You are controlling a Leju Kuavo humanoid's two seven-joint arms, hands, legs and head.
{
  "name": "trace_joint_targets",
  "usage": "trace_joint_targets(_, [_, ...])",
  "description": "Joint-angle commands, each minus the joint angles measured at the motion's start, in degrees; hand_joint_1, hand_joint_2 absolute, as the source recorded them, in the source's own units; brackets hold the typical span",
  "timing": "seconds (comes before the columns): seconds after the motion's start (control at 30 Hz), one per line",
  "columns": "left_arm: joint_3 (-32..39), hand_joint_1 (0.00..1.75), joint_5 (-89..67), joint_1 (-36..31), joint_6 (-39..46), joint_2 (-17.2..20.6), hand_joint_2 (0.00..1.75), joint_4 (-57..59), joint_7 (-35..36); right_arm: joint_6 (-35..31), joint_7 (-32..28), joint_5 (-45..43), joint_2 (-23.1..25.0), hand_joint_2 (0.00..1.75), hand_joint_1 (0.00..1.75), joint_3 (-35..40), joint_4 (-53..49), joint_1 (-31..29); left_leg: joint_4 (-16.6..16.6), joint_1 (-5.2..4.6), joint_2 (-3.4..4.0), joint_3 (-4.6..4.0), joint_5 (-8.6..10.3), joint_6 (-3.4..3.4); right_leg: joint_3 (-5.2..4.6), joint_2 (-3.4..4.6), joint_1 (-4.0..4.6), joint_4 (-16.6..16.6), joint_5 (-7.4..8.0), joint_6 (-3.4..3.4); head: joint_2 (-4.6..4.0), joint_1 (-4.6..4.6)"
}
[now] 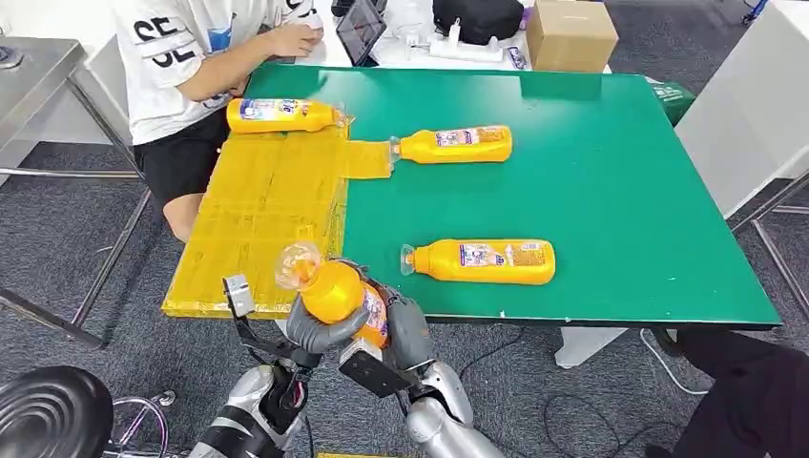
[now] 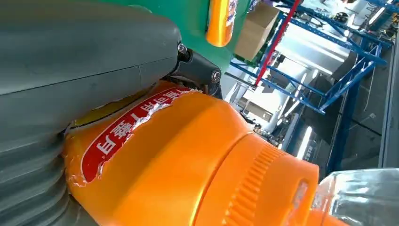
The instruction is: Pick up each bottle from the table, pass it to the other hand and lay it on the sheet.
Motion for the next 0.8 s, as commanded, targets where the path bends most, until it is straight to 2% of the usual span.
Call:
trace_joint_targets(0.03, [-5.09,1.75,-0.01,-1.11,-2.51,-0.59,1.75,0.1,1.08,1.28,-0.14,0.6,0.82,1.75,1.75,5.16,4.22,-2.44,0.01,0.01,-0.01,0.07,-0.04,-0.03,0.08,-0.03,0.02,0.0,-0.04,-0.04,0.0,-0.02])
trace_joint_targets(0.33, [-5.88,1.75,1.73,-0.75,-3.58,-0.3,1.75,-1.38,1.47,0.68,0.36,2.0,1.12,1.75,1.75,4.32,6.37,-3.02,0.04,0.03,0.02,0.14,-0.09,-0.04,0.16,-0.02,0.04,0.01,-0.07,-0.06,0.0,-0.02])
trace_joint_targets(0.37, [-6.26,1.75,-0.85,-0.87,-1.49,-0.02,1.75,-2.03,0.44,0.13,0.95,2.17,1.17,1.75,0.66,3.85,6.41,-3.04,0.09,0.07,0.04,0.25,-0.17,-0.06,0.28,-0.02,0.08,0.03,-0.14,-0.09,0.0,-0.02])
trace_joint_targets(0.4, [-5.97,1.75,-1.61,-0.85,-0.65,-0.15,1.75,-2.27,0.07,-0.26,1.02,2.27,1.21,1.75,0.0,3.61,6.23,-2.98,0.07,0.05,0.0,0.17,-0.12,-0.05,0.2,-0.05,0.06,0.02,-0.1,-0.07,0.0,-0.02])
trace_joint_targets(0.43, [-5.7,1.75,-3.7,-0.86,1.47,-0.06,1.75,-2.98,-0.5,0.17,1.82,2.38,1.07,0.0,0.0,3.44,5.83,-3.02,0.03,0.02,-0.02,0.08,-0.06,-0.03,0.1,-0.06,0.03,0.01,-0.06,-0.05,0.0,-0.04])
trace_joint_targets(0.57, [-3.67,1.75,-18.03,-1.03,15.99,-0.3,1.75,-7.88,-5.1,3.0,2.6,-0.84,-0.81,0.0,0.0,0.99,-2.99,-1.46,0.11,0.06,-0.06,0.07,-0.1,-0.04,0.12,-0.1,0.08,0.05,-0.1,-0.06,0.0,0.0])
trace_joint_targets(0.6, [0.79,1.75,-27.14,-2.12,31.72,-2.07,1.75,-8.87,-9.78,1.69,-0.54,-5.13,-2.02,0.0,0.0,-1.54,-10.34,-0.57,0.2,0.11,-0.01,0.2,-0.22,-0.06,0.27,-0.07,0.13,0.09,-0.18,-0.1,0.0,-0.04])
trace_joint_targets(0.67, [5.81,1.75,-27.01,-6.79,37.86,-1.31,1.75,-8.21,-9.24,5.6,3.52,-6.95,-5.17,0.0,0.0,-3.02,-22.58,0.08,0.23,0.08,-0.11,-0.03,-0.12,-0.03,0.06,-0.16,0.09,0.15,-0.13,-0.07,0.0,0.0])
trace_joint_targets(0.8, [12.72,1.75,-28.34,-12.65,43.11,-0.69,1.75,-4.19,-11.17,7.31,3.45,-8.67,-5.83,0.0,0.0,-5.51,-30.35,0.82,0.15,0.05,-0.07,-0.07,-0.01,-0.05,-0.04,-0.12,0.06,0.13,-0.03,-0.08,0.0,-0.02])
